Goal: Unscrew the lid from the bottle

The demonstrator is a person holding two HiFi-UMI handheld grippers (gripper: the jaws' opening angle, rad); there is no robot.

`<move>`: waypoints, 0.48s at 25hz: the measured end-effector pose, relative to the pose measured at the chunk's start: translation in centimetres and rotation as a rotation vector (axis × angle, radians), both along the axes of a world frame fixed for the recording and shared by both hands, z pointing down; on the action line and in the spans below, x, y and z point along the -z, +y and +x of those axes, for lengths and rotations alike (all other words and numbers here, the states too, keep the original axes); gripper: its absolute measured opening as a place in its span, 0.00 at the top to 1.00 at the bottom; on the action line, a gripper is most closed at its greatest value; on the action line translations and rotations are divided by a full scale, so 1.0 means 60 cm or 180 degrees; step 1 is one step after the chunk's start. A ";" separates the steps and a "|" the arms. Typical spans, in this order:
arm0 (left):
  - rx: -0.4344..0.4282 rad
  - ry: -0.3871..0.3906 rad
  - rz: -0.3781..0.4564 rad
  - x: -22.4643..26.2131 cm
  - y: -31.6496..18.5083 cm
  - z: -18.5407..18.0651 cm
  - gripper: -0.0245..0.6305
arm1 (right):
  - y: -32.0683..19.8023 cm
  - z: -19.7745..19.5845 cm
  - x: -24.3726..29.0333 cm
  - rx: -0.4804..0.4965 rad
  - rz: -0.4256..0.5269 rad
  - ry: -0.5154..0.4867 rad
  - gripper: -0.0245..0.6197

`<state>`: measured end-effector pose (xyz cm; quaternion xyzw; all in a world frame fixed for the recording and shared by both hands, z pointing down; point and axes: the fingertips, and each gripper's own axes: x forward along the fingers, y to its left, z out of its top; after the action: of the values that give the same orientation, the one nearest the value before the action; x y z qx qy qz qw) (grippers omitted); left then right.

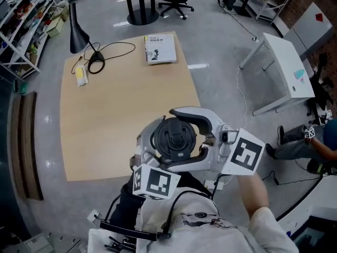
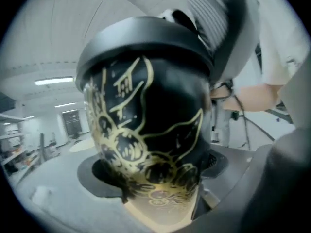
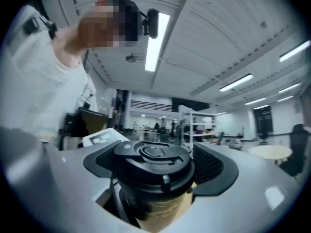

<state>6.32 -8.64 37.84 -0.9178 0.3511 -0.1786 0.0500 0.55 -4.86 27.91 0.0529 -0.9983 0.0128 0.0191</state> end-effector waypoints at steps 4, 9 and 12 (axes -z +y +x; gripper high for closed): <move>-0.1491 0.0203 -0.0152 0.010 0.101 0.004 0.30 | 0.089 -0.016 -0.007 0.1801 0.0176 0.0302 0.24; -0.2253 0.0585 -0.0367 0.046 0.166 -0.032 0.30 | 0.129 -0.062 0.049 0.2628 -0.0064 -0.0120 0.24; -0.2475 0.0708 -0.0462 0.058 0.185 -0.055 0.30 | 0.133 -0.084 0.076 0.2744 -0.0083 -0.0373 0.24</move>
<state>3.03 2.47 34.38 -0.9969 -0.0321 -0.0704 0.0107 -4.50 3.13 23.35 -0.3699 -0.9283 0.0193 -0.0333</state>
